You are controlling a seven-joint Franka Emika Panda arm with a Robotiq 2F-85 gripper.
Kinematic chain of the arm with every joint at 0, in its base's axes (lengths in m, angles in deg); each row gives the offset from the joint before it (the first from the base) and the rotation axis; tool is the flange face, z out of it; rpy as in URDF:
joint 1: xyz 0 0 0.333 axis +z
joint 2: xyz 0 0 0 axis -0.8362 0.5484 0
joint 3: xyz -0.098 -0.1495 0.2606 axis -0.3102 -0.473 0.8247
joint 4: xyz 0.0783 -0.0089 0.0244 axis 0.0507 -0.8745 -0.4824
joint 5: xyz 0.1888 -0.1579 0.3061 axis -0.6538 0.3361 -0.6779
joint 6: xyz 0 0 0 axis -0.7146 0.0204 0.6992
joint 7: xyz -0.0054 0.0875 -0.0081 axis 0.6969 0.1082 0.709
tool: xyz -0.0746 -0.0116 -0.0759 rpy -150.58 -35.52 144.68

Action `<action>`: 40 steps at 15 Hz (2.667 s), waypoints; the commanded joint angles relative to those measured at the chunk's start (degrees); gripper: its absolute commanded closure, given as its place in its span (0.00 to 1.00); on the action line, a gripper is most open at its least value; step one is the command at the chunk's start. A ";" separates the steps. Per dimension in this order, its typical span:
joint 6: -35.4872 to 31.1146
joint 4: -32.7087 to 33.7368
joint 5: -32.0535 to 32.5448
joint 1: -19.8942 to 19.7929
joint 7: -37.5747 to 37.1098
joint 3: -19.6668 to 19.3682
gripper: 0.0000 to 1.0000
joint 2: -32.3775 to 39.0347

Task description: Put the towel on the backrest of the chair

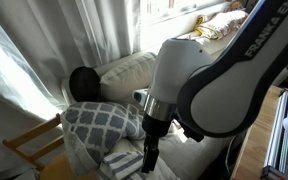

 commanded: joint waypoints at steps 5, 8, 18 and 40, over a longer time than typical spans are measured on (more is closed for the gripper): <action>-10.80 10.62 15.44 0.57 -5.89 -0.60 0.00 20.50; -9.71 9.42 19.72 -1.31 -8.93 0.22 0.00 19.69; -20.20 18.70 22.79 6.67 -16.20 -7.61 0.00 28.71; -22.01 31.27 24.50 14.57 -22.71 -14.45 0.67 39.00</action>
